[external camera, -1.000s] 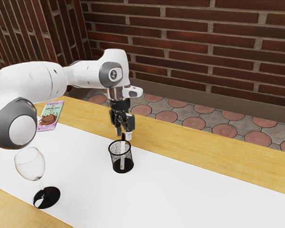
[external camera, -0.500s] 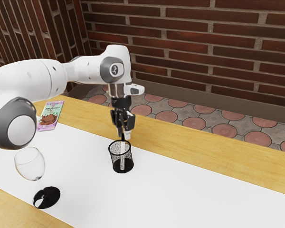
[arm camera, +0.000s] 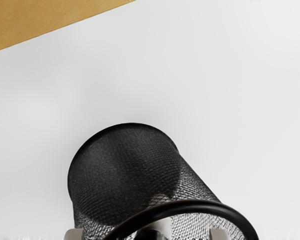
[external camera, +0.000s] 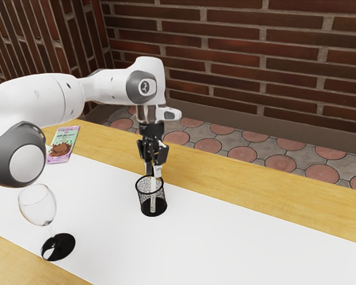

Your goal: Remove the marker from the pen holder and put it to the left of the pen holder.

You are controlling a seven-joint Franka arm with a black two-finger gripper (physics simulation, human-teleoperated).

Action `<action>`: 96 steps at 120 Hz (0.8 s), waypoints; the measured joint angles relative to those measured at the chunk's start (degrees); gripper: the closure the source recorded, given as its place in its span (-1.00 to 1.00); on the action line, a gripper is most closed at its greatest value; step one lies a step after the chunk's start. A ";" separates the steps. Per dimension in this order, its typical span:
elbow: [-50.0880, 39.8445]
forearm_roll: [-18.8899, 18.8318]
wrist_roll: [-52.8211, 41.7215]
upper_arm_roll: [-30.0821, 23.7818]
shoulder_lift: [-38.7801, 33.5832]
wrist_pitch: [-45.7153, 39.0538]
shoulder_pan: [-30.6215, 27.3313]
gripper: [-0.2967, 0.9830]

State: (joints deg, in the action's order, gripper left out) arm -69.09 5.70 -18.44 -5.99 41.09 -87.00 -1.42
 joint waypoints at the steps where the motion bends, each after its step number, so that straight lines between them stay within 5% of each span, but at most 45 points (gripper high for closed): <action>1: 0.00 0.01 0.03 -0.01 -0.02 0.04 0.00 0.29; 19: 0.00 0.03 0.51 -0.07 -0.30 0.70 0.02 0.51; 56: -0.46 -0.47 1.71 0.70 -7.08 4.38 0.79 0.58; 96: -0.38 -5.53 3.56 4.05 -13.65 15.26 0.14 0.59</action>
State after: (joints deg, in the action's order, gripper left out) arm -69.46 0.17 -14.88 -1.94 27.44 -71.74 -1.29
